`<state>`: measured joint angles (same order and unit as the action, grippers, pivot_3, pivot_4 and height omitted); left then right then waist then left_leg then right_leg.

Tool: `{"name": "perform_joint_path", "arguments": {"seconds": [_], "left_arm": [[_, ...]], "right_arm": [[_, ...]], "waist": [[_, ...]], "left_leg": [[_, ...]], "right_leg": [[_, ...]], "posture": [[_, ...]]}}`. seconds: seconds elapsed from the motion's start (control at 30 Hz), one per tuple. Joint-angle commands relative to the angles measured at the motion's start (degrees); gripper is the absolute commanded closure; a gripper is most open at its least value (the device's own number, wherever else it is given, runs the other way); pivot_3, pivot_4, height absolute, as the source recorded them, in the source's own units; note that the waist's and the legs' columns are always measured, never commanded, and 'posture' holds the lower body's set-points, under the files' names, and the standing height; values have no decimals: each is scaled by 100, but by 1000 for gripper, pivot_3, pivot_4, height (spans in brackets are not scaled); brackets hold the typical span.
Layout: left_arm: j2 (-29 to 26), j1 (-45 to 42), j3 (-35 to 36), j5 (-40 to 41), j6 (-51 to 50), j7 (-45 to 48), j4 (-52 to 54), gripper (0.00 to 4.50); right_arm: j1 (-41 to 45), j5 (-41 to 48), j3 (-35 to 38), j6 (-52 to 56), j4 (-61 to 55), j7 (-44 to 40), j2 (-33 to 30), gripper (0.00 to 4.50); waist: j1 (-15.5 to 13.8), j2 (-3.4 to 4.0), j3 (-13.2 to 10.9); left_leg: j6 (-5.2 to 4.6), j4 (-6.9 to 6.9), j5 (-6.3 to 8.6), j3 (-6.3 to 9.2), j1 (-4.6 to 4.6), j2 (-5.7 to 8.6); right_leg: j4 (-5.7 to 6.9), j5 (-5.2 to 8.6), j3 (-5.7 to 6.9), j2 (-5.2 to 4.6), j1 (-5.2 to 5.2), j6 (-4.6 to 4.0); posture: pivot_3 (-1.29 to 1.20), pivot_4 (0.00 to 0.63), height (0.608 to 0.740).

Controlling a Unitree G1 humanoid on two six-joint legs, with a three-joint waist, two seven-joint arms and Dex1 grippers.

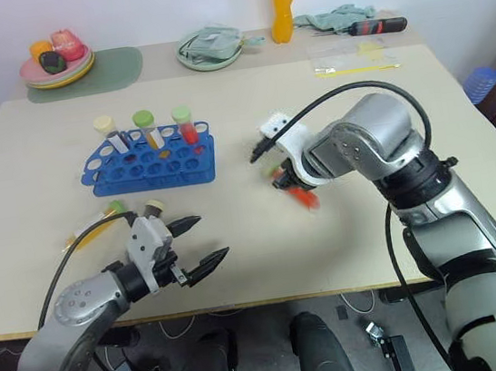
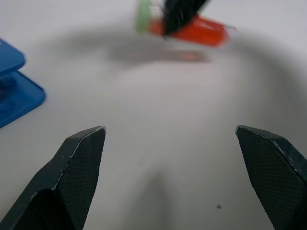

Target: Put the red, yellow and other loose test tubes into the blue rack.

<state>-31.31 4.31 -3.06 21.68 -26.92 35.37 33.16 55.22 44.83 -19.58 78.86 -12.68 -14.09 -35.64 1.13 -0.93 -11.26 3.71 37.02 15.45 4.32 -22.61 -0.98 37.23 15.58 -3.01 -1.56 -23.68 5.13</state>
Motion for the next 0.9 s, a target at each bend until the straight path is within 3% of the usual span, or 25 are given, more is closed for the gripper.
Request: {"name": "perform_joint_path", "arguments": {"seconds": [0.03,0.23,0.43,0.9], "left_arm": [[104,71,471,31,162,-223,-113,0],[197,192,1247,118,168,-485,-418,0],[204,228,1881,236,158,-587,-484,0],[147,423,2010,475,66,-545,-204,0]], "right_arm": [[-302,-644,379,-2477,-483,-650,728,3717],[-466,-1730,431,-5136,1123,-272,3117,3717],[-422,-2757,422,-6949,2993,27,4438,3717],[-418,-3478,647,-8109,4603,-36,4785,3717]], "waist": [[34,0,0],[165,-1,1],[133,-6,4],[156,-3,2]], "left_leg": [[0,1,0,-1,2,-1],[0,0,0,0,15,-8],[3,0,-1,-1,11,1],[6,-4,-2,1,14,-2]], "right_leg": [[1,0,0,1,1,0],[22,-1,-1,8,1,-1],[20,-1,-1,-6,2,-1],[26,-1,-1,-3,-2,-3]], "posture": [[0,150,740],[0,150,740],[0,150,740],[0,150,740]]}}
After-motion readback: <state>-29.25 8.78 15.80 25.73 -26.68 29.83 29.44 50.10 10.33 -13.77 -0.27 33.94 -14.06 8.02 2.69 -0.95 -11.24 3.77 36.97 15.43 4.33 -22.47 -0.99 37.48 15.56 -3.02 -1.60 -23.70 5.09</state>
